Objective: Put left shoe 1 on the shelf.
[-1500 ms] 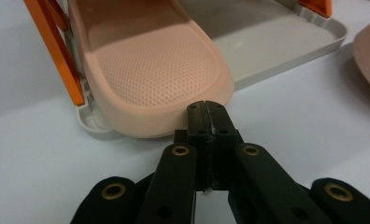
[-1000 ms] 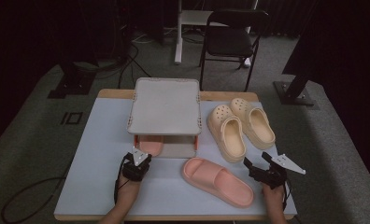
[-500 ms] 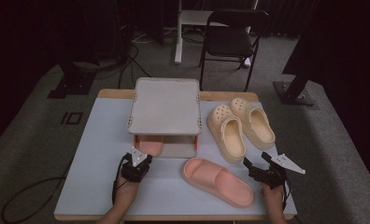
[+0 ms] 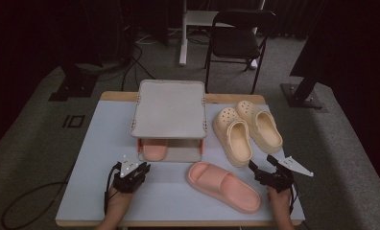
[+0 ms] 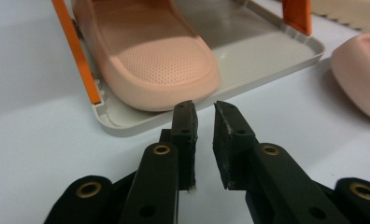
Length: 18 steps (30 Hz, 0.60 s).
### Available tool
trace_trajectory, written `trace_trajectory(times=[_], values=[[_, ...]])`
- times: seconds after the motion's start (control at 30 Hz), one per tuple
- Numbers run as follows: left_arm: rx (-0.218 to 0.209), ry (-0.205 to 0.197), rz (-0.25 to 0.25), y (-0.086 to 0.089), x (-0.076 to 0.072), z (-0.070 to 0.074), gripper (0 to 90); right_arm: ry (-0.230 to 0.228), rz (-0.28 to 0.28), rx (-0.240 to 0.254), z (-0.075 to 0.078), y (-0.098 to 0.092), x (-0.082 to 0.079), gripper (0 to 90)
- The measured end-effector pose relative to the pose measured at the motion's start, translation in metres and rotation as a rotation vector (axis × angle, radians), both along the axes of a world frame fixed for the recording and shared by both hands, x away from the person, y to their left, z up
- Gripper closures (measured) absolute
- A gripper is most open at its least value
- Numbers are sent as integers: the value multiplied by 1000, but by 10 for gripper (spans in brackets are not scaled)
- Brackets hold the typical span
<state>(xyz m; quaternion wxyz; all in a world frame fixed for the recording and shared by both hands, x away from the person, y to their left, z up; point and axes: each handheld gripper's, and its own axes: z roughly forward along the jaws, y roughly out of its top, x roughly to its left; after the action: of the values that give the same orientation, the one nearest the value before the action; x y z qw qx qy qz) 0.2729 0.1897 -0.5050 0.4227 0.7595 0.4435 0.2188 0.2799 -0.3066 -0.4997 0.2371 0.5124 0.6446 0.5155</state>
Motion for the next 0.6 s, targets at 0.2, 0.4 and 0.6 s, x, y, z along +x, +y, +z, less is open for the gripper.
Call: trace_trajectory(times=[0.2,0.4,0.6], values=[[-25,-26,-92,8,-6,5,571,21,49,4,5,5,2,101],[-53,-27,-118,14,-8,5,355,-18,96,-6,15,7,2,101],[-27,-18,-81,23,-9,0,137,-9,113,-17,19,8,6,101]])
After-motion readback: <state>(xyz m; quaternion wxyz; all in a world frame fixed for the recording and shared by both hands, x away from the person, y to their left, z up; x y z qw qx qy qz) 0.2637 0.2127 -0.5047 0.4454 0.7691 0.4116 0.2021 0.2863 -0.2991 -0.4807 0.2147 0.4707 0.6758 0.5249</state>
